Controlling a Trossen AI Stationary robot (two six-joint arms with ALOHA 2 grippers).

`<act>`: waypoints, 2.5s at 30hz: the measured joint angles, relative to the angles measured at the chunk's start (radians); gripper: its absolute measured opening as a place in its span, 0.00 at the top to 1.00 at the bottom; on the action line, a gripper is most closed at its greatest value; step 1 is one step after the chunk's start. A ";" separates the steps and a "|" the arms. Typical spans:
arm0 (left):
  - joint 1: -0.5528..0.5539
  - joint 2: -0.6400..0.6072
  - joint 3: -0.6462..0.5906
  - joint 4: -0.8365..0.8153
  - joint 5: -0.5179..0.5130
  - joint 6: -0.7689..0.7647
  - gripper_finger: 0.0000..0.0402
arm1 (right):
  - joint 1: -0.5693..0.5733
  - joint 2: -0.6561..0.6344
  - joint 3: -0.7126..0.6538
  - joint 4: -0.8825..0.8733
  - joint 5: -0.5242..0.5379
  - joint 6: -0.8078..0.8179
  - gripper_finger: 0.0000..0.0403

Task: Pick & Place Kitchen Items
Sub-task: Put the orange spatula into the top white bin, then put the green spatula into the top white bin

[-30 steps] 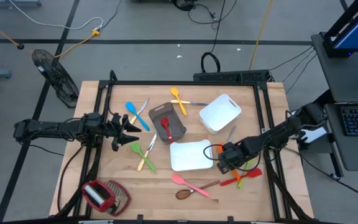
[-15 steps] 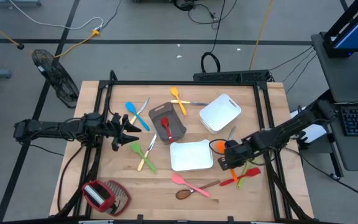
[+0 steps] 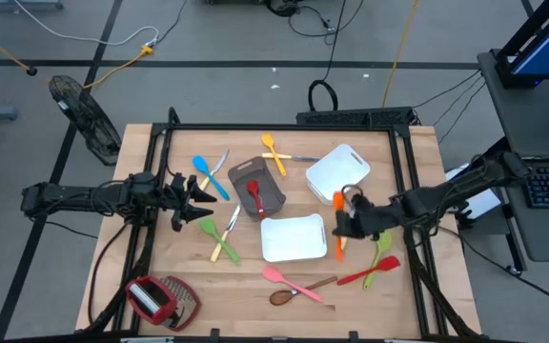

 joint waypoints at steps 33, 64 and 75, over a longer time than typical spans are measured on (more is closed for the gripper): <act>0.000 0.000 0.000 0.000 -0.003 -0.027 0.43 | -0.750 0.042 0.002 0.159 -0.449 0.049 0.91; 0.000 0.000 0.000 -0.001 -0.002 -0.059 0.43 | -0.923 0.211 0.001 0.174 -0.524 0.009 0.83; 0.000 0.000 0.000 -0.001 -0.002 -0.066 0.43 | -0.929 0.211 0.001 0.175 -0.548 -0.031 0.72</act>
